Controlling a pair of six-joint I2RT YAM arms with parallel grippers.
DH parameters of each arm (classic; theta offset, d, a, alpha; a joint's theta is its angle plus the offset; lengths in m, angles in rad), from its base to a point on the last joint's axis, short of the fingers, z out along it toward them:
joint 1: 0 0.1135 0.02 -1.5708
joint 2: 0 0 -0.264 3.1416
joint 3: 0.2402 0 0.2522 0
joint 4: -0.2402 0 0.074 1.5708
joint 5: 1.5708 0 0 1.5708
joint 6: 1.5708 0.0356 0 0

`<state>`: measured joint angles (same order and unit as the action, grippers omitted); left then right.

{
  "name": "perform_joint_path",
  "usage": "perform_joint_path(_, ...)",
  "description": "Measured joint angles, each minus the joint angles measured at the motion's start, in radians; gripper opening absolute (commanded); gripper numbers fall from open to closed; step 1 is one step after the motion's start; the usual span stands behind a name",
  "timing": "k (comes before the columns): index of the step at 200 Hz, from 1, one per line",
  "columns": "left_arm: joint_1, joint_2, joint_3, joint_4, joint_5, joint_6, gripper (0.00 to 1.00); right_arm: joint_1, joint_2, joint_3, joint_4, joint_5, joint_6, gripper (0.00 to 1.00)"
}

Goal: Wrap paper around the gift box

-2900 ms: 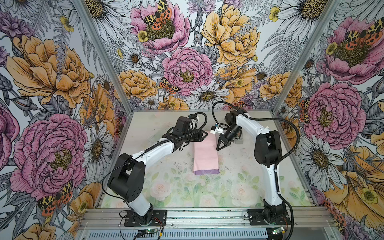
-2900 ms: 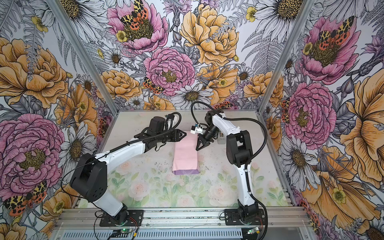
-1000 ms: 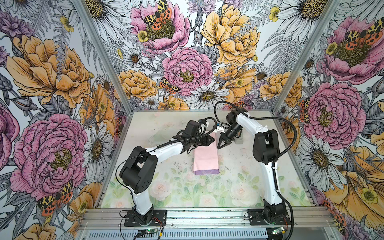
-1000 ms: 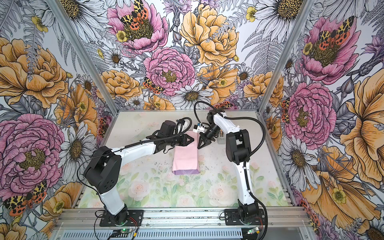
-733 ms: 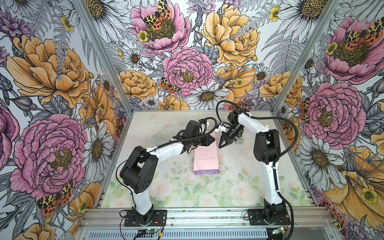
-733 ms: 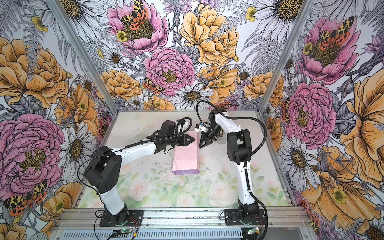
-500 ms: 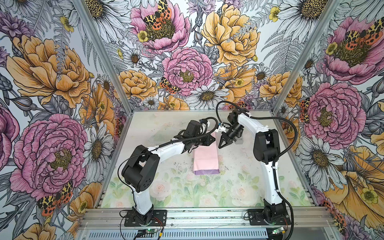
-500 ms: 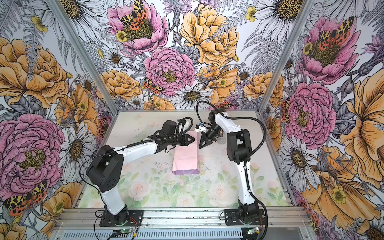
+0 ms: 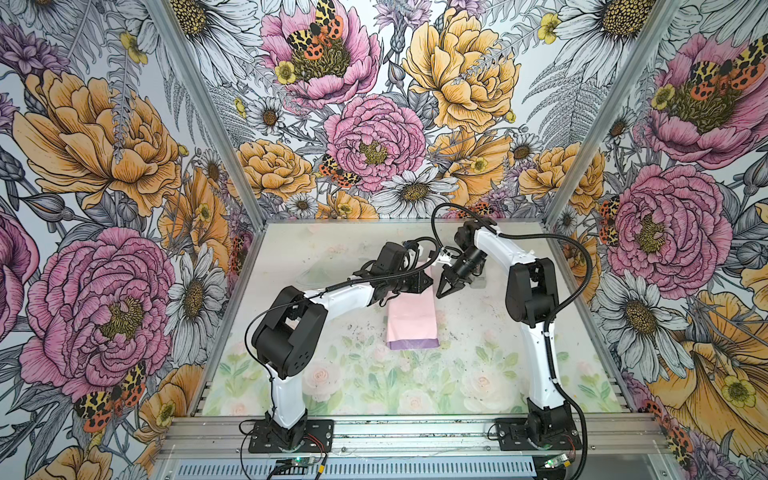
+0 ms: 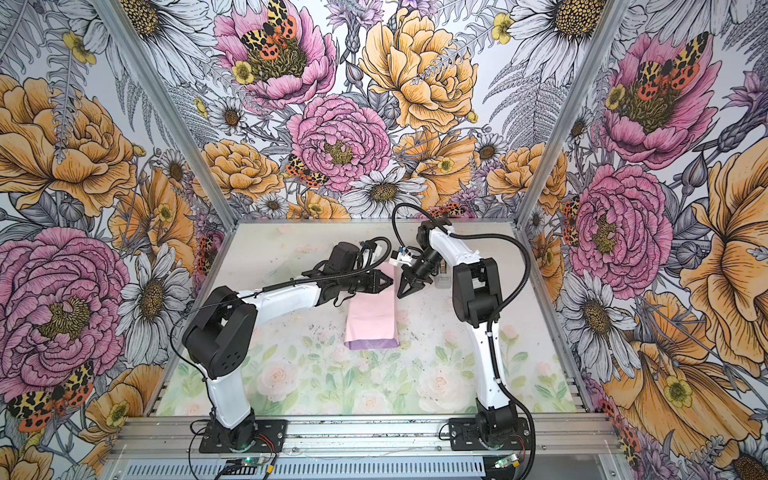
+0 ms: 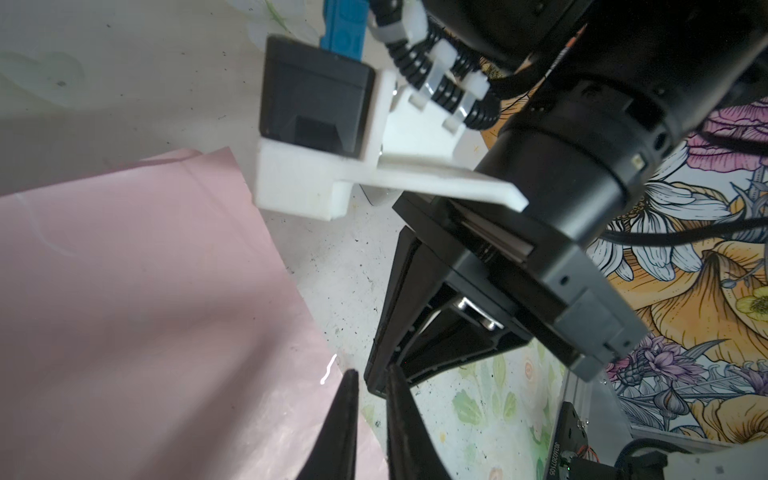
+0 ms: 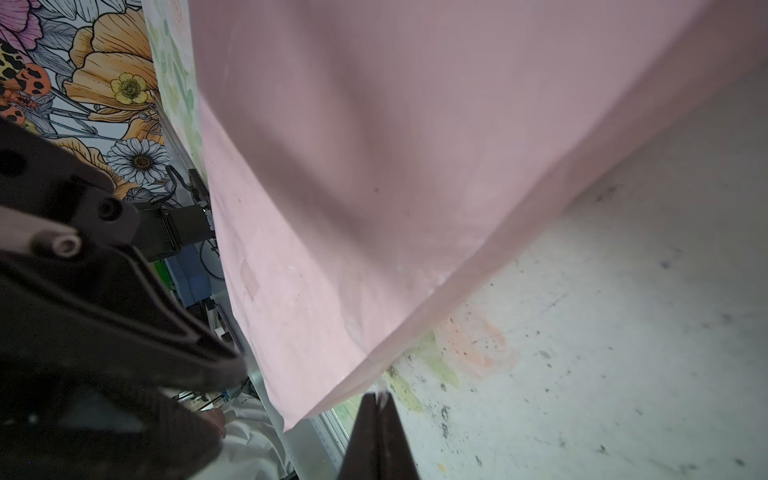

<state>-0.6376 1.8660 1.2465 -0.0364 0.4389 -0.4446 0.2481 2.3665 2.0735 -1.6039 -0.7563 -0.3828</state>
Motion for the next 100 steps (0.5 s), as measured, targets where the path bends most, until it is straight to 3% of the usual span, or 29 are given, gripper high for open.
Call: perform_joint_path(100, -0.008, 0.054, 0.039, -0.019, -0.004, 0.003, 0.1, 0.0, 0.0, 0.005, 0.0, 0.0, 0.0, 0.0)
